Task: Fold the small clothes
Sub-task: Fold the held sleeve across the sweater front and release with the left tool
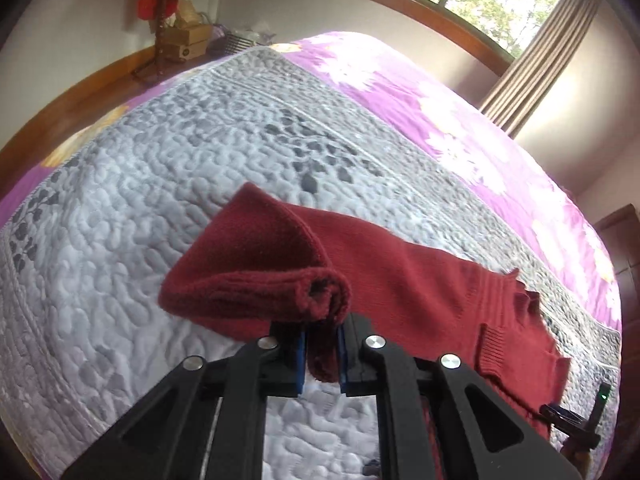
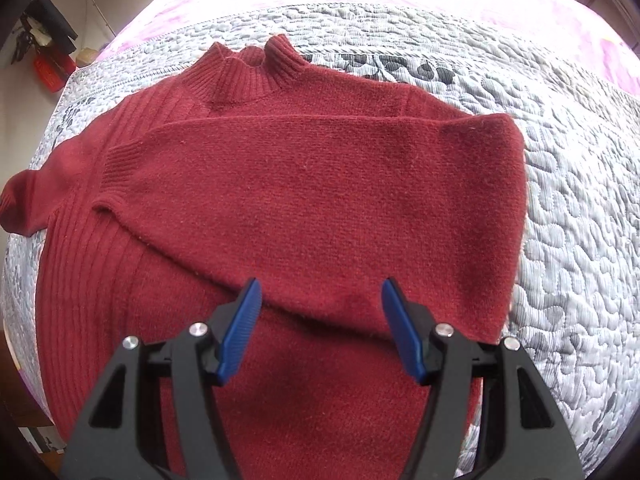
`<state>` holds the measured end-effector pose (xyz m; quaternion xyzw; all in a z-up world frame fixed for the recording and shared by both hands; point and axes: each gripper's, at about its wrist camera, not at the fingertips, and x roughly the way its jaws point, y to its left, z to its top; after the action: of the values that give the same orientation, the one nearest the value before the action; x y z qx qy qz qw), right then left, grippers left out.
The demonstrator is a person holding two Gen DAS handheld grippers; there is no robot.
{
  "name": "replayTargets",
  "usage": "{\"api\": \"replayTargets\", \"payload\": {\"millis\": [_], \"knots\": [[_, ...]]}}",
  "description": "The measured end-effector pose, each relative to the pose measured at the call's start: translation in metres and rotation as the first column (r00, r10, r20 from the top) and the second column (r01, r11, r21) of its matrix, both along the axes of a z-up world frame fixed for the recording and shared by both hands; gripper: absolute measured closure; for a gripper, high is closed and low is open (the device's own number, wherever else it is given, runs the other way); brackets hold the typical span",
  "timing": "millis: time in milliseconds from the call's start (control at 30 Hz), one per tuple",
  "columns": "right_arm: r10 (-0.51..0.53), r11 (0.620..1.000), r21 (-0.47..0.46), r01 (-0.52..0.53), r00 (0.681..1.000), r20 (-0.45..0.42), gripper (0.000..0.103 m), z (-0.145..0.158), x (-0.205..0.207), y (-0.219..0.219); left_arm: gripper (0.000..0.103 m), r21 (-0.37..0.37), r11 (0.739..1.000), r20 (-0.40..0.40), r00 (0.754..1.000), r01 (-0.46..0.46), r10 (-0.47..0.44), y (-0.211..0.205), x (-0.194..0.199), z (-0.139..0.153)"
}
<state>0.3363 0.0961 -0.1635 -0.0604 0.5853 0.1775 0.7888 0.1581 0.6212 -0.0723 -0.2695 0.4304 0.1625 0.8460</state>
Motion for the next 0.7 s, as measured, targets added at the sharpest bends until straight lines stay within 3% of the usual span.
{"api": "replayTargets", "payload": {"millis": [133,267,367,433,533,600,700], "knots": [[0.004,1.0,0.004,-0.004,1.0,0.014,0.041,0.008,-0.008,-0.011,0.091,-0.122,0.984,0.053,0.991,0.131,-0.126,-0.071,0.032,-0.002],[0.002,1.0,0.011,-0.003,1.0,0.03,0.041,0.011,-0.013,-0.016,0.091,-0.17,0.951,0.071,0.965,0.26,-0.252,-0.148,0.068,-0.012],[0.001,1.0,0.014,-0.001,0.999,0.034,0.041,0.01,-0.014,-0.018,0.09,-0.225,0.924,0.061,0.951,0.308,-0.302,-0.191,0.091,-0.029],[-0.004,1.0,0.019,0.003,1.0,0.028,0.041,0.008,-0.014,-0.02,0.089,-0.221,0.918,0.03,0.943,0.33,-0.332,-0.213,0.103,-0.042],[-0.019,1.0,0.016,0.018,1.0,0.015,0.041,0.003,-0.011,-0.022,0.078,-0.249,0.901,-0.027,0.927,0.356,-0.373,-0.23,0.115,-0.07],[-0.028,1.0,0.013,0.028,1.0,-0.001,0.041,-0.004,-0.008,-0.022,0.059,-0.321,0.873,-0.061,0.911,0.368,-0.407,-0.236,0.117,-0.088],[-0.035,0.999,0.01,0.035,0.999,-0.007,0.041,-0.008,-0.006,-0.022,0.055,-0.402,0.838,-0.06,0.903,0.369,-0.426,-0.233,0.103,-0.087]]}}
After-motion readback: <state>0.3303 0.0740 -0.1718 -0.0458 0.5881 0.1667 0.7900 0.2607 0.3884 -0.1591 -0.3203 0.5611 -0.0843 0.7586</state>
